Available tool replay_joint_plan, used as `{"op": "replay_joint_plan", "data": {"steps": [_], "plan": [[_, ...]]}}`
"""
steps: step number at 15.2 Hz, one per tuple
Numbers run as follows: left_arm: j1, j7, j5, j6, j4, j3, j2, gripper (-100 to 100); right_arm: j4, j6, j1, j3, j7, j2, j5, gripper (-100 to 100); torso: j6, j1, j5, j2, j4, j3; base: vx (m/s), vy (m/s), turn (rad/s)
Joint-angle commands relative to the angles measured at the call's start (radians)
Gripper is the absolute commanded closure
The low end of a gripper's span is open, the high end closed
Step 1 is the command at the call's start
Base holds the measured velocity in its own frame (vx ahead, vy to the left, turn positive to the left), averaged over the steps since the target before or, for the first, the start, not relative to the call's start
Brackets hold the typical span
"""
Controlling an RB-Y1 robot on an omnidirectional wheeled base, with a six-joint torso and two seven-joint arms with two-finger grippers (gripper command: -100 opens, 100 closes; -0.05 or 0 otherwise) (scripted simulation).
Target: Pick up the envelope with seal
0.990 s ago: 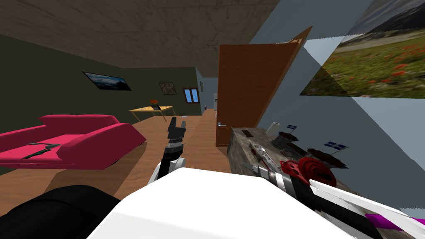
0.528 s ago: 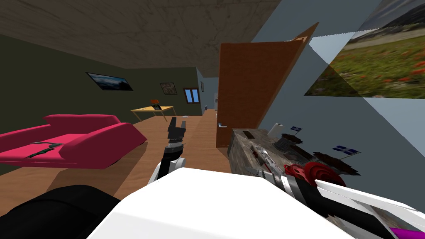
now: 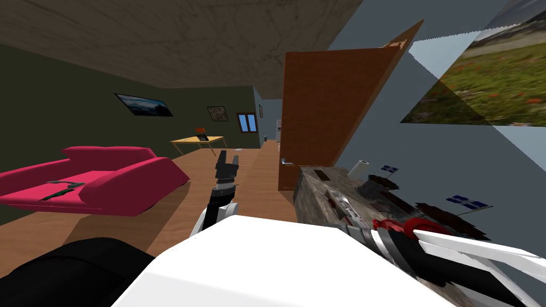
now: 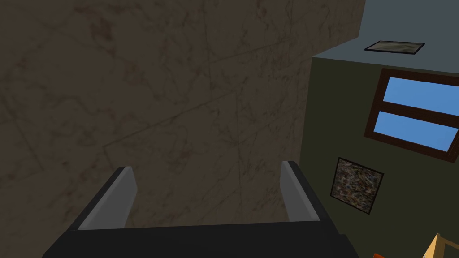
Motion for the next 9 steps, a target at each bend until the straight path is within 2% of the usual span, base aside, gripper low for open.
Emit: {"op": "replay_joint_plan", "data": {"steps": [1, 4, 5, 7, 9], "plan": [[0.000, 0.000, 0.000, 0.000, 0.000, 0.000, 0.000, 0, 0.010, 0.016, -0.017, 0.037, -0.038, -0.050, 0.017, -100, 0.000, 0.000, 0.000, 0.000, 0.000, 0.000, 0.044, 0.003, 0.036], [0.000, 0.000, 0.000, 0.000, 0.000, 0.000, 0.000, 0, 0.010, 0.016, -0.017, 0.037, -0.038, -0.067, 0.017, -100, 0.000, 0.000, 0.000, 0.000, 0.000, 0.000, 0.040, 0.005, 0.021], [0.000, 0.000, 0.000, 0.000, 0.000, 0.000, 0.000, 0, 0.018, 0.028, -0.010, 0.050, -0.049, -0.104, 0.010, -100, 0.000, 0.000, 0.000, 0.000, 0.000, 0.000, 0.040, 0.008, 0.038], [0.000, 0.000, 0.000, 0.000, 0.000, 0.000, 0.000, 0, 0.018, 0.028, -0.010, 0.050, -0.049, -0.126, 0.010, -100, 0.000, 0.001, 0.000, -0.001, 0.000, 0.000, 0.050, 0.006, 0.033], [0.000, 0.000, 0.000, 0.000, 0.000, 0.000, 0.000, 0, 0.025, 0.039, -0.004, 0.061, -0.059, -0.182, 0.003, -100, 0.000, 0.001, 0.000, -0.001, 0.000, 0.000, 0.060, 0.011, 0.042]]}}
